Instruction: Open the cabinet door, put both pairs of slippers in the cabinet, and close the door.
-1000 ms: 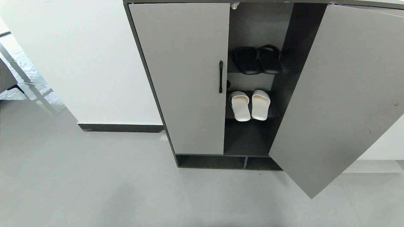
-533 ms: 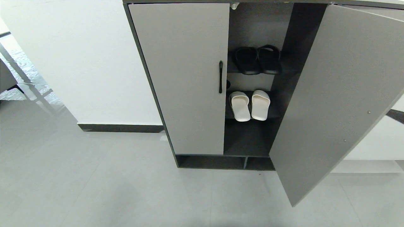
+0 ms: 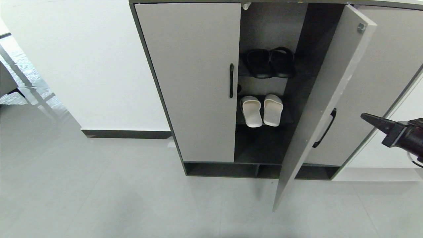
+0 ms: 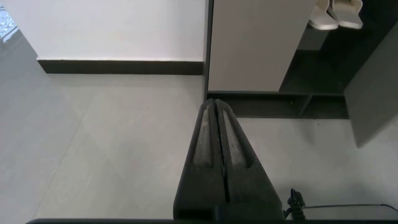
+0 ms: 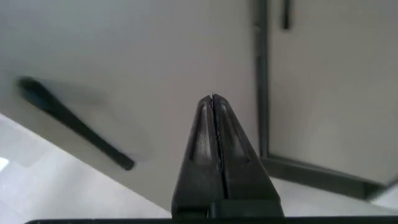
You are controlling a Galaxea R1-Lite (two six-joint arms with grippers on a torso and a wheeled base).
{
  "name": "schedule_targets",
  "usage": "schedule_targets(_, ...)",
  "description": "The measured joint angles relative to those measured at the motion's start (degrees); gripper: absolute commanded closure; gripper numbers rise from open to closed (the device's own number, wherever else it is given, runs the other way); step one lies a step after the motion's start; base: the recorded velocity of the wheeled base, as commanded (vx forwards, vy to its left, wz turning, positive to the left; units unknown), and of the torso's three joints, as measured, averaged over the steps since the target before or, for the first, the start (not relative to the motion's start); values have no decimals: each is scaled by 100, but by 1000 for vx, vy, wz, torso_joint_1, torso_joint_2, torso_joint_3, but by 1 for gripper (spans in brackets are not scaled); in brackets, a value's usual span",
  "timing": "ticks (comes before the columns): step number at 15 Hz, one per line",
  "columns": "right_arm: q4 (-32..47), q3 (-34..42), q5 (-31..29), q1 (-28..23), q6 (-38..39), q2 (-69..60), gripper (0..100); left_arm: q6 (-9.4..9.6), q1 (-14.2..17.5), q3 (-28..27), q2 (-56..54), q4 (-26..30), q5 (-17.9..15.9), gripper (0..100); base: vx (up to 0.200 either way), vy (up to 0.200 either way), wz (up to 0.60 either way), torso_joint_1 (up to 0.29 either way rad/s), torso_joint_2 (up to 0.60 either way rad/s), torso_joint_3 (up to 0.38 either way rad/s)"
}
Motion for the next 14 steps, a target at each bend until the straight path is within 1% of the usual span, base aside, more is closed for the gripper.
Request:
schedule_targets(2, -118, -116, -512, 538, 151, 171, 100, 0, 5, 0, 0, -2, 0, 100, 0, 0, 0, 0, 0, 0)
schedule_targets(4, -215, -356, -668, 939, 736, 272, 100, 0, 2, 0, 0, -2, 0, 100, 0, 0, 0, 0, 0, 0)
schedule_targets(5, -239, -450, -773, 1072, 800, 319, 100, 0, 0, 0, 0, -2, -1, 100, 0, 0, 0, 0, 0, 0)
schedule_targets(6, -255, -533, -983, 1159, 808, 374, 100, 0, 0, 0, 0, 0, -1, 100, 200, 0, 0, 12, 2, -2)
schedule_targets(7, -246, -631, -1301, 1226, 811, 440, 100, 0, 0, 0, 0, 0, 0, 100, 0, 0, 0, 0, 0, 0)
schedule_targets(8, -246, -712, -1486, 1309, 811, 499, 100, 0, 0, 0, 0, -6, -1, 100, 0, 0, 0, 0, 0, 0)
schedule_targets(10, -258, -767, -1593, 1480, 712, 575, 100, 0, 0, 0, 0, -5, -1, 100, 0, 0, 0, 0, 0, 0)
schedule_targets(11, -336, -778, -1765, 1581, 596, 619, 100, 2, 2, 0, 0, -5, -1, 100, 0, 0, 0, 0, 0, 0)
schedule_targets(13, -701, -786, -2248, 1888, 452, 809, 100, 0, 2, 0, 0, -5, 0, 100, 0, 0, 0, 0, 0, 0)
schedule_targets(14, -961, -811, -2393, 2014, 394, 942, 100, 0, 7, 0, 0, -2, -1, 100, 0, 0, 0, 0, 0, 0)
